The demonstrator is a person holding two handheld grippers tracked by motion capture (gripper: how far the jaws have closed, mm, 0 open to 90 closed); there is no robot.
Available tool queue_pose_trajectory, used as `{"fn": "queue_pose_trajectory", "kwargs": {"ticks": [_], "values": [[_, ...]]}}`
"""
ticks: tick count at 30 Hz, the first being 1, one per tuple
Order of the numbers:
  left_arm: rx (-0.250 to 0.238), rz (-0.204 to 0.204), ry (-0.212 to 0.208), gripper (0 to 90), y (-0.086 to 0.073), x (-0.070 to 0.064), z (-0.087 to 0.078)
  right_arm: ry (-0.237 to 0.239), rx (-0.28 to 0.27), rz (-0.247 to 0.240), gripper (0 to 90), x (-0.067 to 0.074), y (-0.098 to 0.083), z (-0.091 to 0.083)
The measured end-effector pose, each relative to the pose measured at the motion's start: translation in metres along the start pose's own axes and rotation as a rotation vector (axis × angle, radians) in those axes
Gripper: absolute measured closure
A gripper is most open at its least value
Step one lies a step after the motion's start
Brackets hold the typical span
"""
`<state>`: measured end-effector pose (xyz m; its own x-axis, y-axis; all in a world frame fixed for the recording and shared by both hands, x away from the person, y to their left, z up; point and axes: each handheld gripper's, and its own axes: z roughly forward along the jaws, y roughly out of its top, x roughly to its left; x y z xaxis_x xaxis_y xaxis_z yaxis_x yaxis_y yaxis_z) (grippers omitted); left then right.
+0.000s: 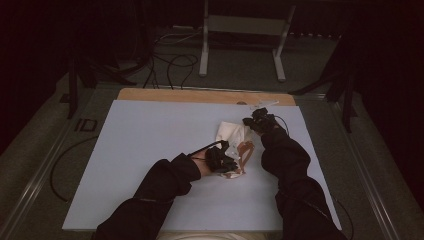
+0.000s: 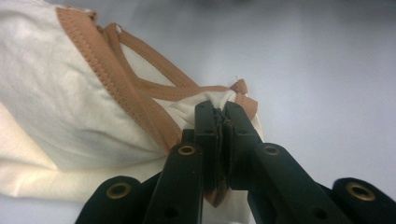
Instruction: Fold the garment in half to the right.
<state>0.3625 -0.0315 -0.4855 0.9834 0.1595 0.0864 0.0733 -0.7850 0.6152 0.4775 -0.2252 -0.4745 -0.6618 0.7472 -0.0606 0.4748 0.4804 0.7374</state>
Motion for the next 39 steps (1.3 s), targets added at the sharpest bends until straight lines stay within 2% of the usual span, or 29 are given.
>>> {"fn": "queue_pose_trajectory", "kwargs": {"ticks": [18,23,28,31,33,34,35,36,39], "values": [[0.021,-0.043,0.002,84.9,0.01,-0.001,0.02,-0.02,0.059,0.024,88.7,-0.014,-0.016,0.021],[0.025,-0.048,-0.008,84.0,0.011,0.0,0.022,-0.019,0.068,0.037,88.6,-0.017,-0.022,0.026],[0.019,-0.077,-0.026,81.1,0.011,0.001,0.025,-0.02,0.092,0.054,88.6,-0.017,-0.026,0.032],[0.01,-0.082,-0.046,75.1,0.011,0.001,0.024,-0.017,0.089,0.058,88.3,-0.018,-0.027,0.033],[0.003,-0.078,-0.073,65.4,0.012,0.0,0.023,-0.019,0.092,0.06,88.0,-0.018,-0.027,0.033],[0.003,-0.078,-0.073,60.7,0.012,0.0,0.023,-0.019,0.092,0.06,88.0,-0.018,-0.027,0.033],[0.01,-0.062,-0.062,60.7,0.014,-0.004,0.022,-0.021,0.093,0.056,87.9,-0.018,-0.026,0.033],[0.008,-0.064,-0.061,55.3,0.014,-0.005,0.022,-0.023,0.099,0.056,87.1,-0.018,-0.025,0.032],[-0.006,-0.064,-0.058,48.4,0.015,-0.007,0.016,-0.036,0.103,0.051,83.7,-0.018,-0.024,0.03]]}}
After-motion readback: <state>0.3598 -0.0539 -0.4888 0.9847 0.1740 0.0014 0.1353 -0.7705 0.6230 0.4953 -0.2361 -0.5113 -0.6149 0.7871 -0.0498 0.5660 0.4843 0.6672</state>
